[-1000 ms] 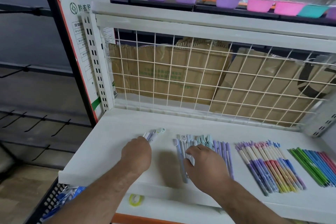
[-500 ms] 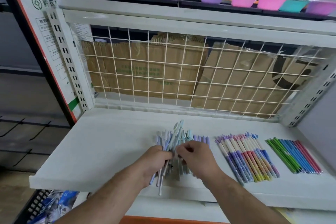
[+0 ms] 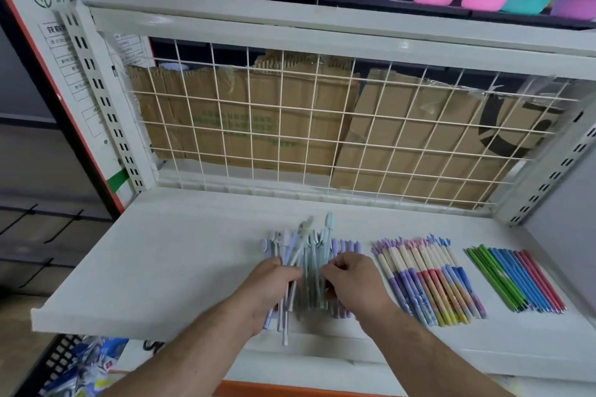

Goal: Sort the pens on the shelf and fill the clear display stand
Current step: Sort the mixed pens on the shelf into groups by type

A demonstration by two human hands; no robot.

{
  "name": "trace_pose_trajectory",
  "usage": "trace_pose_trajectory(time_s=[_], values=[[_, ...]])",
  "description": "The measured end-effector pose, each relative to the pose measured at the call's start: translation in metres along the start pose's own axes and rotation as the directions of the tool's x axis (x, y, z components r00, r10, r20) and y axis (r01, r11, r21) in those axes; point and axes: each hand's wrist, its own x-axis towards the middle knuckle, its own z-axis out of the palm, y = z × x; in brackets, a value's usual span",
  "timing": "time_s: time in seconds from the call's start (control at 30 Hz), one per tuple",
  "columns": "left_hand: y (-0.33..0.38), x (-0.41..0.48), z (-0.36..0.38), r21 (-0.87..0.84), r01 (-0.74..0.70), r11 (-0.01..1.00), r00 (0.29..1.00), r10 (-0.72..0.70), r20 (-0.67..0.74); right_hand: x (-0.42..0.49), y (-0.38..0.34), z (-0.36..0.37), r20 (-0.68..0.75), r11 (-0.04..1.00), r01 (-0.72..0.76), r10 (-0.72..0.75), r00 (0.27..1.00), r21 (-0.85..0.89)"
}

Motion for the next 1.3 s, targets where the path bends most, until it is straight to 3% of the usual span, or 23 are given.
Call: trace_pose_trajectory(time_s=[0.13,0.33,0.7,0.93,1.3], values=[[0.002,0.005,-0.012,-0.127,-0.003,0.992,0.999,-0.003,-0.045,0.004,0.003,-0.004,-0.011,0.998,-0.005,0.005,1.000,-0.062],[0.000,0.004,-0.014,-0.309,0.028,0.951,1.000,-0.026,0.008,0.010,0.006,0.004,0.020,0.985,0.002,0.002,1.000,-0.174],[-0.006,0.005,-0.017,-0.279,0.022,0.960,0.999,-0.010,0.045,0.014,0.005,0.011,-0.054,0.963,0.054,-0.070,0.996,-0.265],[-0.003,0.004,-0.010,-0.313,0.038,0.949,0.992,0.002,0.126,0.007,-0.008,0.017,-0.030,0.980,0.182,-0.185,0.982,-0.083],[-0.002,-0.003,0.001,-0.110,-0.185,0.977,0.941,0.208,0.266,0.003,-0.020,0.018,0.044,0.991,0.117,-0.120,0.992,0.069]])
